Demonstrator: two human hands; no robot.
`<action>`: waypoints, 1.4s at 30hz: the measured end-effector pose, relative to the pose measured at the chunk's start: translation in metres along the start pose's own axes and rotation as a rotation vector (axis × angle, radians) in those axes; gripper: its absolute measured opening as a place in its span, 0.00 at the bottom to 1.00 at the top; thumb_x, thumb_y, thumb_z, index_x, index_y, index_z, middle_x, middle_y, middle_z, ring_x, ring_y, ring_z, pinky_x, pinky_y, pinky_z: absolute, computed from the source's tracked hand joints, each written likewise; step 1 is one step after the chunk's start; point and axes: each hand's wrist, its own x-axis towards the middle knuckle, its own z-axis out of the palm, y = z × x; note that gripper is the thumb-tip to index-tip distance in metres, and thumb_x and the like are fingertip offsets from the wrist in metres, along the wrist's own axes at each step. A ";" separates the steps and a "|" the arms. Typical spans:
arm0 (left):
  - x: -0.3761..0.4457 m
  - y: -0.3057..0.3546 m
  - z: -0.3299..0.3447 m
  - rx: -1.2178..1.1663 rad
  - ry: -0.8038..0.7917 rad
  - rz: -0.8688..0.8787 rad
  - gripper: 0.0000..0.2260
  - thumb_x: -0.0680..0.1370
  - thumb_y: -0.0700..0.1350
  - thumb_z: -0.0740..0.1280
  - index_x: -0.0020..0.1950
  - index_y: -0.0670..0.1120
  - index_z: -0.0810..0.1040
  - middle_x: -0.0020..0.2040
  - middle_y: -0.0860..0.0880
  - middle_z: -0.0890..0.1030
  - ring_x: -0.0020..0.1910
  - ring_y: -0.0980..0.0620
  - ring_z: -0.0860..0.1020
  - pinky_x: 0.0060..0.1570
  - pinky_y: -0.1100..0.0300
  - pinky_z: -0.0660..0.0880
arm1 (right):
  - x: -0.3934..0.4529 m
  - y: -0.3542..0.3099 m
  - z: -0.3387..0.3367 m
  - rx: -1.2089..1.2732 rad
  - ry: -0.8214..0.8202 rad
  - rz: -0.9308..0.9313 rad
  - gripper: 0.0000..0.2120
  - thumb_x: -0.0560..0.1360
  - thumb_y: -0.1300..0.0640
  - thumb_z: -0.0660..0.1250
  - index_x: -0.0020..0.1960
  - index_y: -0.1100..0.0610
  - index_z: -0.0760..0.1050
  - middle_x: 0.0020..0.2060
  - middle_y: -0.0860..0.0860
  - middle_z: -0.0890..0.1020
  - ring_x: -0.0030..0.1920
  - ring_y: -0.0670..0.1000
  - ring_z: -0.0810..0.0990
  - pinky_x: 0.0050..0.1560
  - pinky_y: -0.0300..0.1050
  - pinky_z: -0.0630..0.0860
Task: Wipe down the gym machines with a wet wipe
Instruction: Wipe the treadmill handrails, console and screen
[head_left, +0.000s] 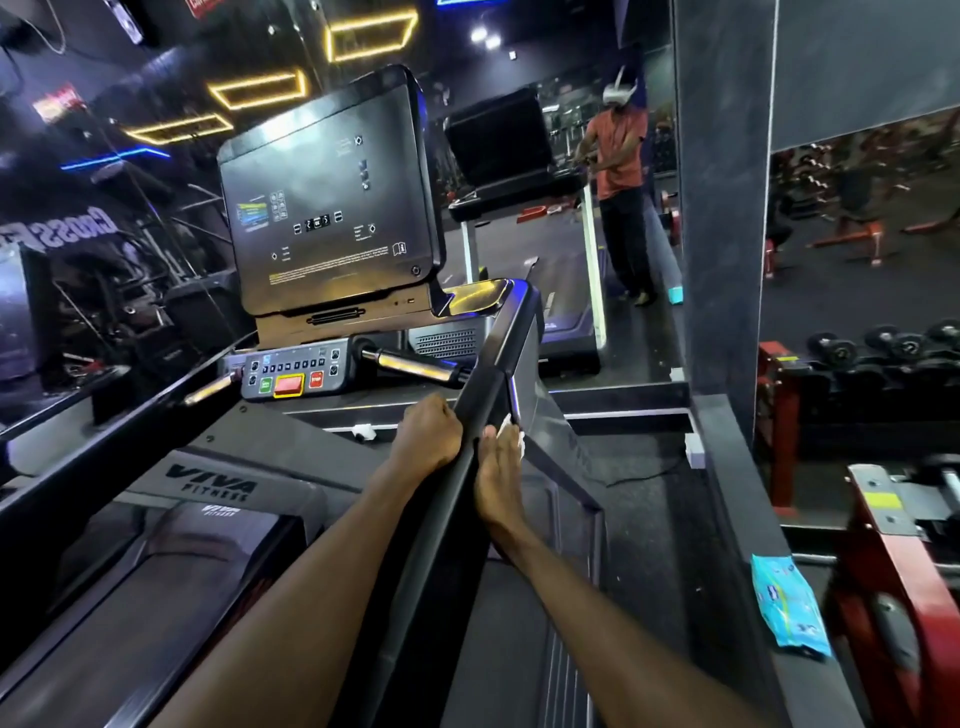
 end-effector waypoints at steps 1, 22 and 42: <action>0.002 0.001 0.001 0.002 0.004 0.002 0.07 0.79 0.41 0.57 0.43 0.44 0.72 0.55 0.36 0.80 0.56 0.37 0.76 0.51 0.50 0.71 | 0.009 -0.009 0.003 -0.012 0.037 0.002 0.34 0.83 0.39 0.45 0.79 0.62 0.56 0.78 0.60 0.59 0.79 0.55 0.53 0.78 0.51 0.46; 0.077 0.026 0.030 0.011 0.069 -0.009 0.07 0.81 0.43 0.57 0.53 0.42 0.73 0.58 0.39 0.73 0.60 0.38 0.72 0.60 0.50 0.67 | 0.077 0.015 -0.010 -0.034 0.001 0.080 0.36 0.83 0.39 0.45 0.81 0.61 0.45 0.81 0.58 0.47 0.80 0.53 0.43 0.78 0.48 0.38; 0.129 0.034 0.047 -0.024 0.026 -0.013 0.09 0.82 0.40 0.54 0.49 0.41 0.72 0.53 0.38 0.78 0.53 0.40 0.75 0.45 0.54 0.66 | 0.166 -0.013 -0.025 -0.075 0.029 0.066 0.30 0.84 0.43 0.46 0.81 0.57 0.50 0.80 0.55 0.55 0.80 0.54 0.51 0.78 0.49 0.46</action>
